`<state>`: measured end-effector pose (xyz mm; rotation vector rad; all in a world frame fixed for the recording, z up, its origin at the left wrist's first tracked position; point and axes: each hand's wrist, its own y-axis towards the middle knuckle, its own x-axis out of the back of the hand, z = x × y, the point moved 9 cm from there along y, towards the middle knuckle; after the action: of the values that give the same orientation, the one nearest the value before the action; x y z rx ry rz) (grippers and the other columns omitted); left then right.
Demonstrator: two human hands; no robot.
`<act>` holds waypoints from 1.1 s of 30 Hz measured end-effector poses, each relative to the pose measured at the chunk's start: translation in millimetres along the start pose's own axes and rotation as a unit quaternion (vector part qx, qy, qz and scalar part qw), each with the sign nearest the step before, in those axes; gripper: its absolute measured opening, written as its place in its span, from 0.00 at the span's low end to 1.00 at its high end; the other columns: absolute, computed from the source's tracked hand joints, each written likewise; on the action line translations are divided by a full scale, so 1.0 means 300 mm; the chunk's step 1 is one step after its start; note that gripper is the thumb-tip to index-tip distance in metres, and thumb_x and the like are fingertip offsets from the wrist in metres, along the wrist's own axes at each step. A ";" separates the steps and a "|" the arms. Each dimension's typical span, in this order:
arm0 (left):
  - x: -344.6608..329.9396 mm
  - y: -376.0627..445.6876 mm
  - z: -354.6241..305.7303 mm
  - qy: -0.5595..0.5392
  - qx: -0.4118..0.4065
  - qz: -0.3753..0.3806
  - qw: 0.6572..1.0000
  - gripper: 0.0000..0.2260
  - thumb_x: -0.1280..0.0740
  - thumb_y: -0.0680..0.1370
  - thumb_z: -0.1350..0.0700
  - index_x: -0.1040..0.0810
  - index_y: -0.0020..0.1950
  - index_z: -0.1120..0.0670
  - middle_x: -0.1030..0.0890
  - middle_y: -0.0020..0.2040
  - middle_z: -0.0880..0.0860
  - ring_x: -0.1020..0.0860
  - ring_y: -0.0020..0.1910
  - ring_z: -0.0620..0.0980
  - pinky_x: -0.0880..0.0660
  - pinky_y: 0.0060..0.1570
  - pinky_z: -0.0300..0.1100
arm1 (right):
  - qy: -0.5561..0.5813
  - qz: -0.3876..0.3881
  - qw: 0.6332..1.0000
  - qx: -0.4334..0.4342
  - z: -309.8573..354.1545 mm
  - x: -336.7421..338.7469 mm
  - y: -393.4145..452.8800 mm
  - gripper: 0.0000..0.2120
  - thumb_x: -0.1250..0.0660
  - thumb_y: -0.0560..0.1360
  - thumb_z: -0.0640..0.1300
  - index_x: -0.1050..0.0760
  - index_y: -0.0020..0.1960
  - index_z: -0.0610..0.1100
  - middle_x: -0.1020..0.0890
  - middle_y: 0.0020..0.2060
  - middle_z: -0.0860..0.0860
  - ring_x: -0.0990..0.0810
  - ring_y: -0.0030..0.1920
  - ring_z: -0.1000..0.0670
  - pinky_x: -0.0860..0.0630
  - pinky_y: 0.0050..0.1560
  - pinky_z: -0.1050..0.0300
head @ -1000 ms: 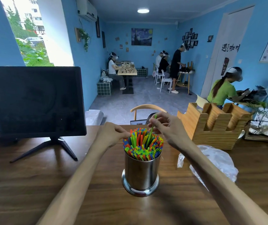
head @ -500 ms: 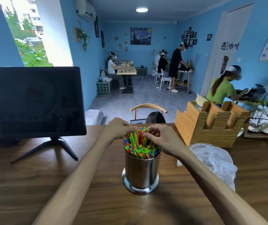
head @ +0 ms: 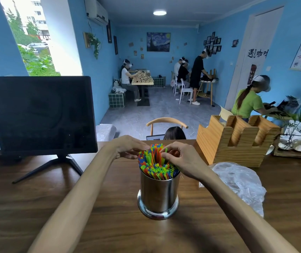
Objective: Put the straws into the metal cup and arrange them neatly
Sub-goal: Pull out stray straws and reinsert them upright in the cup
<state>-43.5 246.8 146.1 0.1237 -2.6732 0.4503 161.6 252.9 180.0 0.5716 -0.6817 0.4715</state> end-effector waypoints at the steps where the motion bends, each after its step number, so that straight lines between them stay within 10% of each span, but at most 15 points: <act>1: -0.001 -0.003 -0.016 0.021 -0.026 0.000 0.999 0.10 0.23 0.74 0.51 0.14 0.53 0.53 0.15 0.50 0.54 0.20 0.45 0.47 0.20 0.39 0.36 | 0.000 0.002 1.000 0.000 0.001 0.000 0.000 0.08 0.29 0.78 0.51 0.17 0.55 0.50 0.17 0.51 0.55 0.20 0.52 0.57 0.22 0.51 0.63; 8: -0.034 -0.065 -0.170 0.208 -0.245 -0.053 0.946 0.08 0.29 0.80 0.54 0.20 0.59 0.48 0.15 0.41 0.51 0.18 0.43 0.47 0.23 0.50 0.43 | 0.007 0.014 1.000 -0.004 0.003 -0.003 -0.007 0.10 0.30 0.79 0.52 0.18 0.57 0.50 0.18 0.52 0.55 0.20 0.53 0.56 0.23 0.50 0.67; 22: -0.021 -0.154 -0.282 0.305 -0.322 -0.117 0.889 0.11 0.26 0.77 0.54 0.17 0.59 0.46 0.14 0.40 0.45 0.18 0.41 0.40 0.22 0.51 0.42 | 0.002 0.002 1.000 0.010 0.014 0.007 -0.023 0.09 0.30 0.79 0.51 0.17 0.54 0.47 0.17 0.51 0.53 0.22 0.49 0.61 0.26 0.45 0.73; 33: 0.132 -0.442 -0.536 -0.060 -0.480 -0.230 0.845 0.09 0.27 0.78 0.62 0.16 0.55 0.50 0.14 0.47 0.52 0.16 0.47 0.49 0.21 0.48 0.37 | 0.088 -0.051 0.994 0.027 0.114 0.048 0.033 0.24 0.33 0.79 0.58 0.29 0.73 0.54 0.19 0.60 0.58 0.23 0.62 0.60 0.27 0.61 0.62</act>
<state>4.6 174.2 339.8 0.4722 -2.5227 -1.0634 150.5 242.0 214.9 0.6049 -0.4706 0.4400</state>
